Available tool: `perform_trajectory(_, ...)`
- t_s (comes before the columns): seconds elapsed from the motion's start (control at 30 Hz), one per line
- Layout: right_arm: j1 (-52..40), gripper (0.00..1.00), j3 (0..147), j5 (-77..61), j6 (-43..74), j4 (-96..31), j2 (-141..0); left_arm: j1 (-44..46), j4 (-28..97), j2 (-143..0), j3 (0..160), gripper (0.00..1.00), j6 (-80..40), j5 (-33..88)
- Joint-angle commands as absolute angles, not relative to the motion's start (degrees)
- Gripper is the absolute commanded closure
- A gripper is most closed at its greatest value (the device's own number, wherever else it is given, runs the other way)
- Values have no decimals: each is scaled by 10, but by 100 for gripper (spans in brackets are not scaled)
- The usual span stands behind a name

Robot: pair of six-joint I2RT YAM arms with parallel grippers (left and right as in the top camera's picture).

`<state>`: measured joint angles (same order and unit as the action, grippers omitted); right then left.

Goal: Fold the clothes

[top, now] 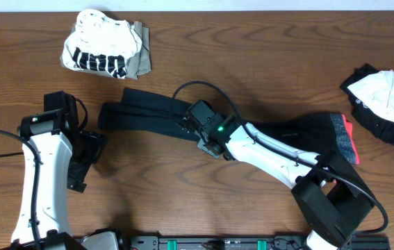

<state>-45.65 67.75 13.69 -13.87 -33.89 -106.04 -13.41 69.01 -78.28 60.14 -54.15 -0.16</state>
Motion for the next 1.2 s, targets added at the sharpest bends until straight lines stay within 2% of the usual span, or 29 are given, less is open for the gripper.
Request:
perform_trajectory(0.0, -450, 57, 686, 131, -145, -340, -1070, -136, 694, -782, 602, 2, -536, -6)
perform_trajectory(0.03, -450, 68, 686, 131, -145, -340, -1070, -136, 694, -782, 602, 2, -536, -6)
perform_trajectory(0.07, -450, 73, 686, 131, -144, -340, -1070, -136, 694, -782, 602, 2, -536, -6)
perform_trajectory(0.2, -450, 74, 686, 131, -144, -341, -1070, -136, 694, -782, 602, 2, -536, -6)
perform_trajectory(0.33, -448, 94, 686, 131, -144, -341, -1070, -136, 694, -782, 602, 2, -536, -6)
perform_trajectory(0.37, -447, 97, 686, 130, -144, -341, -1070, -136, 694, -782, 602, 2, -536, -6)
perform_trajectory(0.43, -446, 95, 686, 130, -144, -342, -1070, -136, 694, -782, 602, 2, -536, -7)
perform_trajectory(0.5, -446, 85, 686, 131, -144, -343, -1070, -136, 694, -782, 602, 2, -536, -6)
perform_trajectory(0.6, -446, 76, 686, 130, -144, -352, -1070, -136, 694, -782, 602, 2, -536, -6)
perform_trajectory(0.73, -446, 70, 686, 130, -144, -357, -1070, -136, 694, -782, 602, 2, -536, -6)
perform_trajectory(1.03, -446, 69, 686, 129, -144, -358, -1089, -136, 694, -782, 602, 2, -536, -6)
perform_trajectory(1.1, -446, 72, 686, 129, -144, -357, -1098, -136, 694, -782, 602, 2, -536, -6)
perform_trajectory(1.17, -446, 80, 686, 131, -144, -357, -1098, -136, 694, -782, 602, 2, -536, -6)
